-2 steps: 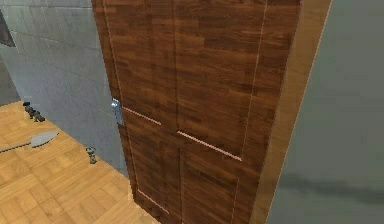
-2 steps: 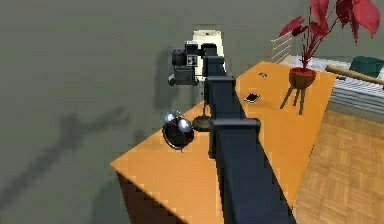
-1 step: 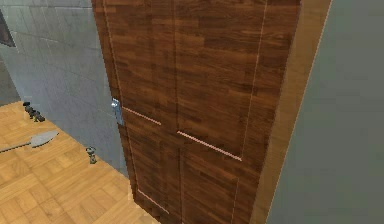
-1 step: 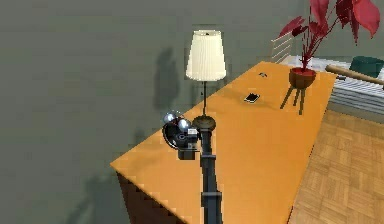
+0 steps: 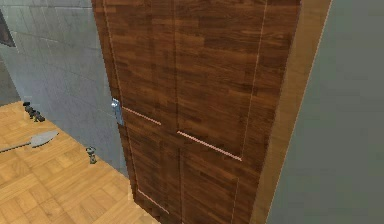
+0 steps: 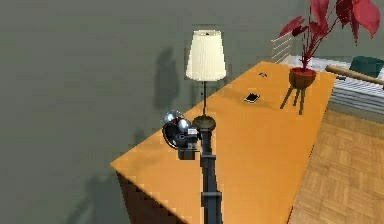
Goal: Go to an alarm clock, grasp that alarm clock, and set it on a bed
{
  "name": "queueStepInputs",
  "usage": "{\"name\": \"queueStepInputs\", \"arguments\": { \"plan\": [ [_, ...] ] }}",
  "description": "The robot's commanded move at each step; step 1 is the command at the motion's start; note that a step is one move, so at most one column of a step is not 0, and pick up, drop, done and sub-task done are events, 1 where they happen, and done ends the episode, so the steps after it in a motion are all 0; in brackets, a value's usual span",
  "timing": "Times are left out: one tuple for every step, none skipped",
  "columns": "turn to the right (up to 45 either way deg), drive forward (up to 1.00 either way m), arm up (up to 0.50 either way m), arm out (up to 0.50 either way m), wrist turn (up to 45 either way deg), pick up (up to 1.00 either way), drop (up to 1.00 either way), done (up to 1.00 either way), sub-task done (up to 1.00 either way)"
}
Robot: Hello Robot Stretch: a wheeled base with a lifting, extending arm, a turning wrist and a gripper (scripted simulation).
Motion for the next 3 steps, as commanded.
{"name": "queueStepInputs", "arguments": {
  "plan": [
    [0.0,0.0,0.1,0.0,0.0,0.0,0.0,0.0,0.0],
    [0.0,0.0,0.2,0.0,0.0,0.0,0.0,0.0,0.0],
    [0.0,0.0,0.0,0.0,-45.0,0.0,0.0,0.0,0.0]
  ]
}}
